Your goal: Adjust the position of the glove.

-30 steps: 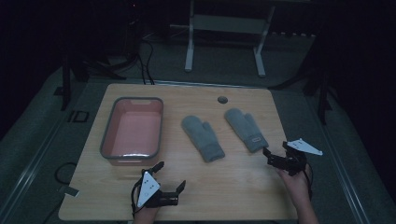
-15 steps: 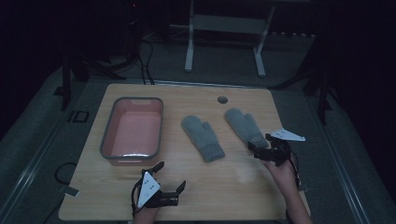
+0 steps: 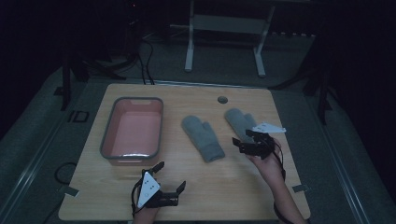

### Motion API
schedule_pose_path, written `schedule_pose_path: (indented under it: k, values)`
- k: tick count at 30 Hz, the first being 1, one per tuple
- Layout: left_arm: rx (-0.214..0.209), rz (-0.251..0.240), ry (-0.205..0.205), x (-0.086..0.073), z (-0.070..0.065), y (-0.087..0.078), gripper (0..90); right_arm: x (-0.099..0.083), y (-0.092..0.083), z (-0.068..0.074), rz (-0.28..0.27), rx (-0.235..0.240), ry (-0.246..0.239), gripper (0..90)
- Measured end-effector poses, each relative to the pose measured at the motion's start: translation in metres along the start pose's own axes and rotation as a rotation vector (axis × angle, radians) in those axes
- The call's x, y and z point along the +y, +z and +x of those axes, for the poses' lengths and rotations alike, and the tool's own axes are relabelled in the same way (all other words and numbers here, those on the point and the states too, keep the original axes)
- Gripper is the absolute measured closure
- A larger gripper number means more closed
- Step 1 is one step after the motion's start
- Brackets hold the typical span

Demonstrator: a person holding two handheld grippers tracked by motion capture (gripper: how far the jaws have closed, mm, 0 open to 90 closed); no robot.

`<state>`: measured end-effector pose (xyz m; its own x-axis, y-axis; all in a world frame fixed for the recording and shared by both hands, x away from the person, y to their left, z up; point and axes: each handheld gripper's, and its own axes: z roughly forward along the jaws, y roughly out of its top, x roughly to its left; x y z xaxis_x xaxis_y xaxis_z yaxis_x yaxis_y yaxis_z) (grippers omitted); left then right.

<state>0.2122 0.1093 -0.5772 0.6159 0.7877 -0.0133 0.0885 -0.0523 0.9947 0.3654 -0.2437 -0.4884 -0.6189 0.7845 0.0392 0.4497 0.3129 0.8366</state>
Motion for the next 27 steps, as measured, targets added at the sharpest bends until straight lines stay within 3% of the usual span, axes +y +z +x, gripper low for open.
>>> schedule_pose_path:
  k: [2, 13, 20, 27]
  values:
    - [-0.001, 0.0, 0.0, 0.0, 0.0, 0.0, 0.9, 0.002, 0.005, 0.006, -0.002, -0.007, -0.018, 27.7]
    - [-0.004, 0.0, -0.001, 0.0, 0.0, 0.0, 0.9, 0.017, 0.041, 0.029, 0.0, 0.091, -0.09, 32.3]
    - [-0.004, 0.0, 0.0, 0.0, 0.0, 0.0, 0.9, 0.022, 0.071, 0.043, 0.043, 0.122, -0.116, 36.5]
    - [-0.009, 0.001, 0.0, 0.0, 0.0, 0.0, 0.9, 0.027, 0.101, 0.054, 0.105, 0.116, -0.202, 39.7]
